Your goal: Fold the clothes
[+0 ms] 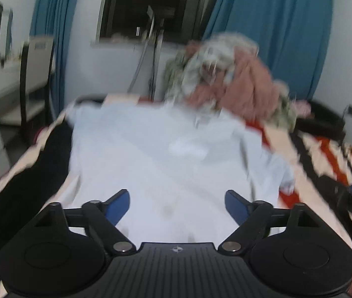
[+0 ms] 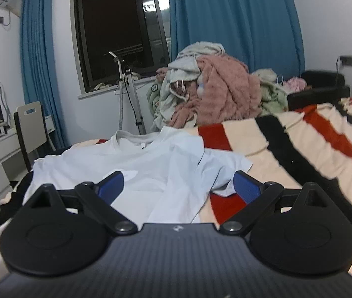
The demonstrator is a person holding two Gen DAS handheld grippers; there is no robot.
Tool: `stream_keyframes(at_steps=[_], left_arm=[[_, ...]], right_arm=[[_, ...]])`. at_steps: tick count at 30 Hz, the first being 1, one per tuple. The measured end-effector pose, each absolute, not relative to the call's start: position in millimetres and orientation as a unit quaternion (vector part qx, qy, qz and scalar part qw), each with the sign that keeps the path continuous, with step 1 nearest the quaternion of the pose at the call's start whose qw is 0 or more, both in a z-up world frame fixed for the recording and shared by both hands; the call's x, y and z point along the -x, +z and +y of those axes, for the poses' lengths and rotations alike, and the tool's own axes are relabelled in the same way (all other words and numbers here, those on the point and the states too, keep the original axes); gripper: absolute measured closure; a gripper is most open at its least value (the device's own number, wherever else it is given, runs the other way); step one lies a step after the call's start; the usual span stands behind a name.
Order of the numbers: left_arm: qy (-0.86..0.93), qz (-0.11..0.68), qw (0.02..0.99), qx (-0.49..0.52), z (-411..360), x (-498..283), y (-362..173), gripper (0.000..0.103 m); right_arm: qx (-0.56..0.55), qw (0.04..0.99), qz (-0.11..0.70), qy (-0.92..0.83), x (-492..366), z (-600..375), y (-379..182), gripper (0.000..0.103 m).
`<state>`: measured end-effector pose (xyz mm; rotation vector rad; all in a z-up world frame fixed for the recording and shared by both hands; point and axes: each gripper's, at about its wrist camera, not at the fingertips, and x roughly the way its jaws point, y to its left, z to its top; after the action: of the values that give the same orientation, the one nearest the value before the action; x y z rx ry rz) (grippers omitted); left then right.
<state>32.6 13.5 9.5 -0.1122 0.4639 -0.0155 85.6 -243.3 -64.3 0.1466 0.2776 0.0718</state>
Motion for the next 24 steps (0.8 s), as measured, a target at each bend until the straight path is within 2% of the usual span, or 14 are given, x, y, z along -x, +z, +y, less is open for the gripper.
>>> stream_keyframes(at_steps=[3,7,12,21,24], left_arm=[[-0.007,0.189,0.981,0.044,-2,-28,-13,0.007],[-0.014,0.219,0.974,0.063,11,-32,-40,0.006],[-0.006,0.213,0.975,0.062,21,-40,-46,0.001],[-0.006,0.208,0.977,0.041,18,-41,-57,0.001],[0.000,0.220,0.975,0.039,17,-40,-60,0.001]], right_arm=[[-0.051,0.991,0.119,0.031,-82,-237,-64,0.007],[-0.059,0.991,0.115,0.033,-84,-234,-70,0.007],[-0.056,0.990,0.121,0.035,-94,-225,-78,0.007],[-0.047,0.991,0.122,0.036,-95,-220,-84,0.007],[-0.082,0.986,0.133,0.059,-99,-226,-85,0.007]])
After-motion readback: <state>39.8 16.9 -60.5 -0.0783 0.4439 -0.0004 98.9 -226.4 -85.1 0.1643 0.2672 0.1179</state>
